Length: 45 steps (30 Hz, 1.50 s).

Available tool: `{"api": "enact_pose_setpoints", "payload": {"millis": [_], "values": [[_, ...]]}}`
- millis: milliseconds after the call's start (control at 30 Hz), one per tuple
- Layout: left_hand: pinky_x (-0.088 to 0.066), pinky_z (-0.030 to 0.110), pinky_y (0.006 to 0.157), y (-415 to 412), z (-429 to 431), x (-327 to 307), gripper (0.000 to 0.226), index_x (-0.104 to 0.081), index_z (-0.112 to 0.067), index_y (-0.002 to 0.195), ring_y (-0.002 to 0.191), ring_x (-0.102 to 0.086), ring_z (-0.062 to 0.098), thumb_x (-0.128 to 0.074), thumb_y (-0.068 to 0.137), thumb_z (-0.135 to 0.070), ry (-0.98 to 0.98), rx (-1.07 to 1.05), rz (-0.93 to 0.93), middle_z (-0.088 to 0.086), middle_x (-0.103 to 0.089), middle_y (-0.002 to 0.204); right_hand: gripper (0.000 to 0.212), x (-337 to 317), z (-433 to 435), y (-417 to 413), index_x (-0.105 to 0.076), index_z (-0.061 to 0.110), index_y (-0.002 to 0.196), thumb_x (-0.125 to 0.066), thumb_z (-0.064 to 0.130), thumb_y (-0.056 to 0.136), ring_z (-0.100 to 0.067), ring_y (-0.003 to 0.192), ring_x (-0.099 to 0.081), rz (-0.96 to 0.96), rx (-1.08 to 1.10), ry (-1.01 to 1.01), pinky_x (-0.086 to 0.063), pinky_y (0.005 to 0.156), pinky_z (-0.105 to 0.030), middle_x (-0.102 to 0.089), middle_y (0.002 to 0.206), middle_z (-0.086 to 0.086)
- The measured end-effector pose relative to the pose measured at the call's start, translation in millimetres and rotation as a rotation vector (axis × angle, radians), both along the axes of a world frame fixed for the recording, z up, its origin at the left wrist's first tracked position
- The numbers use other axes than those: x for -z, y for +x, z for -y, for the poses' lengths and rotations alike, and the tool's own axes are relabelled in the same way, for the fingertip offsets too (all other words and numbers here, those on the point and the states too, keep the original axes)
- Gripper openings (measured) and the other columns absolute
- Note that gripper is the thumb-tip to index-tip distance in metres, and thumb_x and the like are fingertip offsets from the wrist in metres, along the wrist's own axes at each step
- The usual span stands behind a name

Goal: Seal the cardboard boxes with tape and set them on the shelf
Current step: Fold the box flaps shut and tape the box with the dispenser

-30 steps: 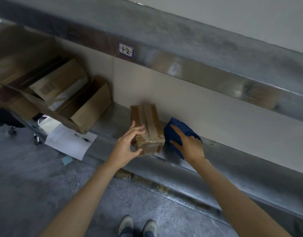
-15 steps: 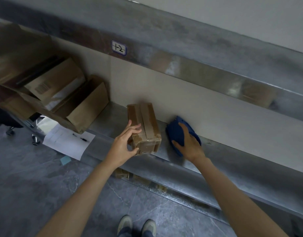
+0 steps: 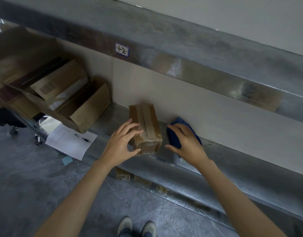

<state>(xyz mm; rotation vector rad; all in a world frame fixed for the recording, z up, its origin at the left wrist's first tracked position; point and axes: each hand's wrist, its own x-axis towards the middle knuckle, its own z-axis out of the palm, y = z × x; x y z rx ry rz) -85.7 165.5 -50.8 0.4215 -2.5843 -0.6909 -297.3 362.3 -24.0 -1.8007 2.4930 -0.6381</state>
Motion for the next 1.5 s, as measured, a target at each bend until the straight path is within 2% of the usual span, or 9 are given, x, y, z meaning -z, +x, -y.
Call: {"api": "enact_pose_setpoints", "payload": {"millis": [100,233,400,533,767,933,1133,1367,1500], "values": [[-0.04,0.049,0.11,1,-2,0,0.067,-0.054,-0.026,0.137,0.147,-0.023,0.007,-0.08,0.078,-0.042,0.023,0.017,0.01,-0.011,-0.042,0.149,0.081,-5,16,12,-0.041,0.021,0.148,-0.069,0.054,0.079,-0.018,0.139,-0.036,0.071,-0.16,0.01,-0.034,0.115,-0.035,-0.043,0.149,0.001],[-0.04,0.045,0.11,2,-1,2,0.068,-0.054,-0.026,0.139,0.148,-0.025,0.006,-0.072,0.08,-0.054,0.018,0.025,-0.01,-0.012,-0.044,0.149,0.078,2,30,16,-0.048,0.02,0.144,-0.073,0.05,0.077,-0.014,0.14,-0.037,0.097,-0.189,-0.004,-0.037,0.11,-0.03,-0.043,0.151,0.005],[-0.049,0.046,0.103,2,3,4,0.058,-0.06,-0.023,0.135,0.145,-0.034,0.009,-0.071,0.084,-0.047,-0.02,0.016,-0.058,-0.009,-0.052,0.144,0.059,13,36,14,-0.061,0.015,0.133,-0.069,0.044,0.082,-0.015,0.13,-0.051,0.142,-0.166,-0.115,-0.048,0.103,-0.03,-0.055,0.14,0.0],[-0.051,0.04,0.102,-1,-1,10,0.048,-0.063,-0.018,0.131,0.145,-0.035,0.011,-0.065,0.09,-0.044,-0.029,0.02,-0.102,-0.005,-0.055,0.142,0.052,16,37,16,-0.063,0.012,0.13,-0.062,0.042,0.088,-0.014,0.126,-0.053,0.143,-0.178,-0.142,-0.046,0.104,-0.025,-0.058,0.136,-0.003],[-0.049,0.03,0.101,-4,-11,14,0.046,-0.063,-0.016,0.13,0.146,-0.032,0.009,-0.06,0.092,-0.042,0.024,-0.037,-0.154,-0.005,-0.053,0.142,0.053,16,37,21,-0.06,0.008,0.13,-0.061,0.044,0.091,-0.017,0.129,-0.051,0.176,-0.179,-0.131,-0.047,0.104,-0.031,-0.056,0.136,-0.005],[-0.048,0.027,0.097,-7,-12,11,0.048,-0.063,-0.02,0.13,0.145,-0.032,0.004,-0.06,0.09,-0.046,0.032,-0.07,-0.141,-0.009,-0.053,0.14,0.051,14,42,23,-0.066,0.005,0.121,-0.069,0.041,0.086,-0.017,0.124,-0.055,0.229,-0.15,-0.174,-0.049,0.102,-0.033,-0.061,0.126,-0.007],[-0.048,0.025,0.097,-5,-11,6,0.046,-0.065,-0.022,0.127,0.143,-0.036,0.004,-0.06,0.089,-0.046,0.088,-0.074,-0.148,-0.011,-0.056,0.136,0.05,11,40,24,-0.064,0.006,0.125,-0.07,0.04,0.088,-0.008,0.123,-0.053,0.315,-0.144,-0.176,-0.044,0.103,-0.019,-0.059,0.128,-0.003],[-0.039,0.013,0.102,-10,-16,8,0.039,-0.07,-0.018,0.12,0.141,-0.04,0.003,-0.061,0.086,-0.034,0.126,-0.126,-0.197,-0.01,-0.061,0.129,0.025,14,47,28,-0.071,0.002,0.107,-0.075,0.012,0.084,-0.001,0.113,-0.057,0.338,-0.064,-0.301,-0.046,0.097,-0.015,-0.065,0.111,-0.005],[-0.037,0.011,0.105,-11,-20,9,0.038,-0.072,-0.016,0.118,0.139,-0.043,0.006,-0.061,0.085,-0.032,0.161,-0.156,-0.222,-0.008,-0.063,0.128,0.018,14,49,30,-0.072,0.002,0.102,-0.073,0.006,0.085,0.001,0.11,-0.057,0.334,-0.045,-0.331,-0.046,0.095,-0.013,-0.066,0.106,-0.006]]}}
